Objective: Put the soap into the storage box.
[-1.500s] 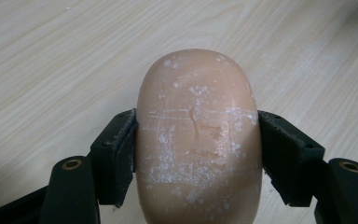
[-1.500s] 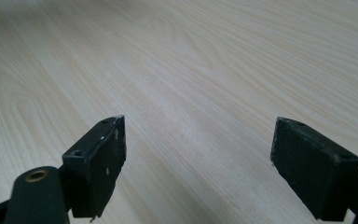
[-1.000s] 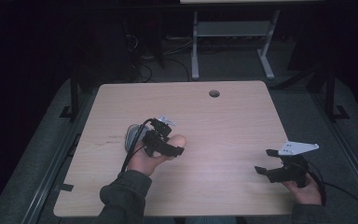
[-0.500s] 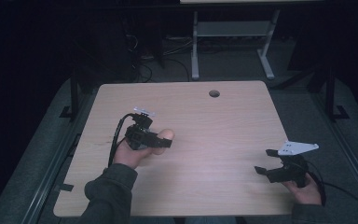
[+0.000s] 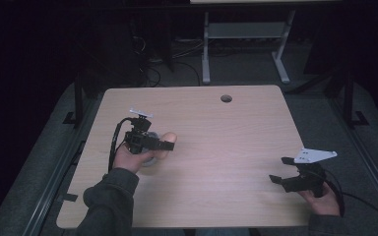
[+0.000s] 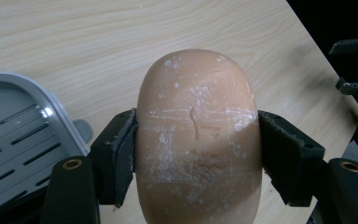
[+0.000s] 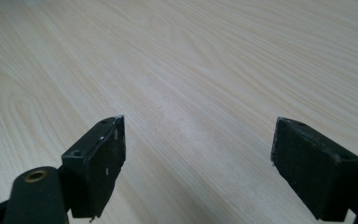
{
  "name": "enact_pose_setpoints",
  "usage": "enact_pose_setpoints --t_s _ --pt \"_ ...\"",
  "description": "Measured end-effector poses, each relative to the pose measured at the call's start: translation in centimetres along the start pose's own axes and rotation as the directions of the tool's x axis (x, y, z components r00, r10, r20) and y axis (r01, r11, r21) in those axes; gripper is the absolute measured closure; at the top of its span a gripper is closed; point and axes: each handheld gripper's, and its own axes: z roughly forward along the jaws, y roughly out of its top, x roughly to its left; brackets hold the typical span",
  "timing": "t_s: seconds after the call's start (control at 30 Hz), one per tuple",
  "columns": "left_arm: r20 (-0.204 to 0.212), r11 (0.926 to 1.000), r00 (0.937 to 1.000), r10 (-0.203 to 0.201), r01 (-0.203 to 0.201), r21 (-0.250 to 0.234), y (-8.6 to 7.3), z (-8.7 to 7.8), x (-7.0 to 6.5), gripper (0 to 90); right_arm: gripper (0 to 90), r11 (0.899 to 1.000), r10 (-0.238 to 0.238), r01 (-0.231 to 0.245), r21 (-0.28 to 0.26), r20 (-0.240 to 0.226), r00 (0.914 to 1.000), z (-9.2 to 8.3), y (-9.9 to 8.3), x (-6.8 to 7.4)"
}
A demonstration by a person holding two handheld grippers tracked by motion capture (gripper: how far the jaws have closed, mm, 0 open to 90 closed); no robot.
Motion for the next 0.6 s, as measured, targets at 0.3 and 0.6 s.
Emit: enact_pose_setpoints --t_s 0.3,0.6 --pt "-0.01 0.9988 0.9989 -0.047 0.046 -0.015 0.1 -1.1 1.4 32.5 17.1 1.0 0.0 0.0 0.001 0.001 1.0 0.0 0.0 0.0" --pt "-0.014 0.9954 0.9958 -0.09 0.09 -0.035 0.1 -1.8 2.5 32.5 17.1 1.0 0.0 0.0 0.002 0.001 1.0 0.0 0.0 0.0"
